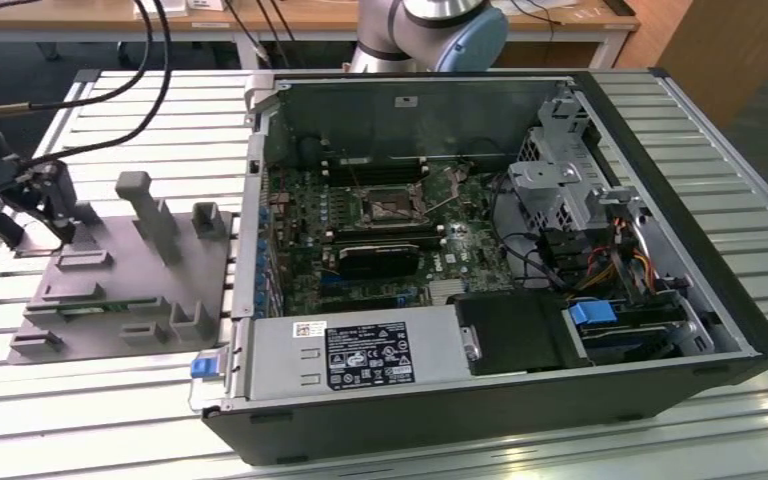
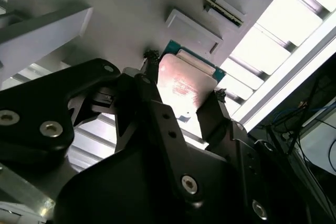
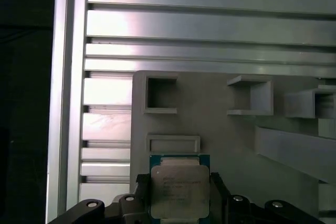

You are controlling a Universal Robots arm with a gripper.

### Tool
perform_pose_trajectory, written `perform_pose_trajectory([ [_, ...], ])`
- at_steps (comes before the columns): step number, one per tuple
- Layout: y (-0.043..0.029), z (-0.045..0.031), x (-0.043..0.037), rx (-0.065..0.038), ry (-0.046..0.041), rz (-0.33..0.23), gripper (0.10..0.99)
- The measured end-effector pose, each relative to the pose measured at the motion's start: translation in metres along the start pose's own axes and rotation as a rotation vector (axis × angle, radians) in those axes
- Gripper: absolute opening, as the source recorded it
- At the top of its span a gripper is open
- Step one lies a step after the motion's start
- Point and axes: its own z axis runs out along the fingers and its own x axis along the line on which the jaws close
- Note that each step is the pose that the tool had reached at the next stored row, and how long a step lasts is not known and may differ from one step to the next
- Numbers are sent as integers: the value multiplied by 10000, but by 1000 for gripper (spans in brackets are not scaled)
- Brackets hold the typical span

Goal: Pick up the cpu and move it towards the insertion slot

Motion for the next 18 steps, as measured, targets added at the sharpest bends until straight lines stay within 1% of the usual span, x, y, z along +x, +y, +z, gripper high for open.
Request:
perform_pose_trajectory([
  [9,16,-314,-15,-1,-9,-1,541],
  [15,25,-498,-24,-1,-15,-1,541],
  [18,30,-602,-29,-1,-20,-2,541],
])
